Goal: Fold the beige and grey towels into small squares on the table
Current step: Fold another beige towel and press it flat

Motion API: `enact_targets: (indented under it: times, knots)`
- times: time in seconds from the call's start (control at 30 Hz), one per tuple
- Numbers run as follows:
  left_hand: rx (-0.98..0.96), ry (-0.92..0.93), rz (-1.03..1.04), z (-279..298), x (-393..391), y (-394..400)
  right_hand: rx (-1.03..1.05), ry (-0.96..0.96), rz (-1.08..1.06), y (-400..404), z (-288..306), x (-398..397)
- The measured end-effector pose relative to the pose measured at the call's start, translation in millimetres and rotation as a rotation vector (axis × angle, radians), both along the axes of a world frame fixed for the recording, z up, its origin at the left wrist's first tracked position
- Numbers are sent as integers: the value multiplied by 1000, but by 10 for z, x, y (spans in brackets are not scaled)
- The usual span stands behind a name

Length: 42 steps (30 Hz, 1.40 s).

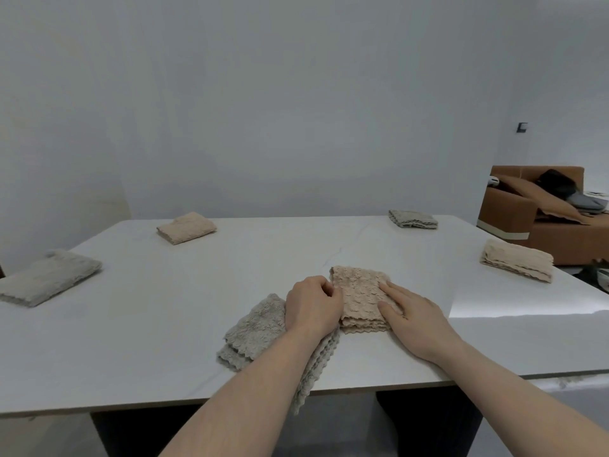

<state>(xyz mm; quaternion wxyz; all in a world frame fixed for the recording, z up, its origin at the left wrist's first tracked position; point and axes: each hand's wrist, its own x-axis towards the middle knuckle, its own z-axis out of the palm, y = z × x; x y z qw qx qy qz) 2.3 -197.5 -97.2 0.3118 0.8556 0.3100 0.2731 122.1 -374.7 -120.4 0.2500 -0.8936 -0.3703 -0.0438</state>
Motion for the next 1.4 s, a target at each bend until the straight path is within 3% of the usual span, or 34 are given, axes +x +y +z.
enact_targets:
  times: [0.47,0.7,0.97,1.2,1.4]
  knots:
    - [61,16,16,1,-27,-35,-61,27,-55,41,32,-35]
    - [322,-112,-260,-55,3,-17,-37,18,-46,24,40,-48]
    - [404,1,-261,-54,-11,-35,-45,22,-33,27,34,-32]
    - [349,303,-291,-70,71,-24,-108,27,-38,42,40,-26]
    - [366,388,-257,-59,92,-58,-116,31,-46,55,46,-26]
